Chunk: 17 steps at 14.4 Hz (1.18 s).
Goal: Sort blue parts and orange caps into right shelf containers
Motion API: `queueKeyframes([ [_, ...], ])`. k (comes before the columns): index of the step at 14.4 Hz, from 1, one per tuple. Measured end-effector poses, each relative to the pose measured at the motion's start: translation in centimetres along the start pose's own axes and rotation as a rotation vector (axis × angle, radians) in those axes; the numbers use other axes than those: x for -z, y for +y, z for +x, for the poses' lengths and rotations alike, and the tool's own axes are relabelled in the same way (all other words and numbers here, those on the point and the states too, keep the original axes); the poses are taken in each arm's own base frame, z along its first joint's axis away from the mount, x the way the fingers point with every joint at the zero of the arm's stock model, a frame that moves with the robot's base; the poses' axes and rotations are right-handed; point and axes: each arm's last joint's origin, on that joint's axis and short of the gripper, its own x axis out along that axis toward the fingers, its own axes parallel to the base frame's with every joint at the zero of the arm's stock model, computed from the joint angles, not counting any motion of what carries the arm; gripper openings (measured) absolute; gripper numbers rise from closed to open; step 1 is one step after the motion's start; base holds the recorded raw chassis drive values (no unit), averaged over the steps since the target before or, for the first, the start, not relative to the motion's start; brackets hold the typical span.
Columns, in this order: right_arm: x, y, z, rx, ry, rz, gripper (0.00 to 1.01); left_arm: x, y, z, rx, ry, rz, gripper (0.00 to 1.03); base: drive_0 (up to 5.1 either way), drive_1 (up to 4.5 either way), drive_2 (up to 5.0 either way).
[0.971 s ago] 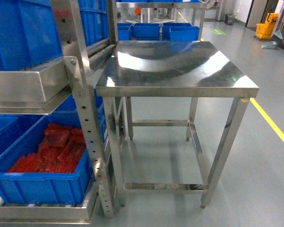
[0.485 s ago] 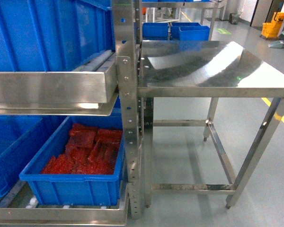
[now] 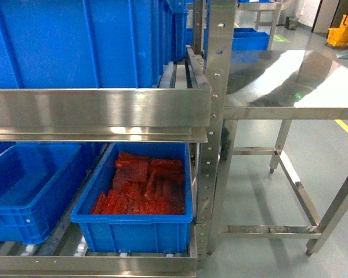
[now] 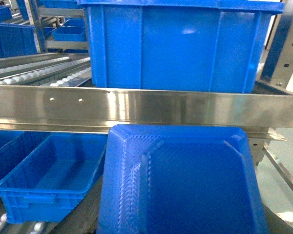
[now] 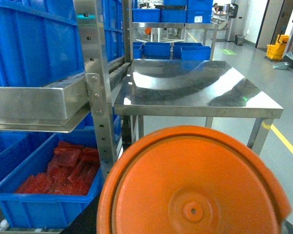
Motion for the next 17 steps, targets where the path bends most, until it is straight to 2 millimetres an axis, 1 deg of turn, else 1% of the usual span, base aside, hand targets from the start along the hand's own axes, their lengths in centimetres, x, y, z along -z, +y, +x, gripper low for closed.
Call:
queueKeyframes([
  [17, -0.03, 0.00, 0.00, 0.000, -0.003, 0.000, 0.44, 0.00, 0.00, 0.00, 0.000, 0.000, 0.000, 0.42, -5.1, 2.37, 2.4],
])
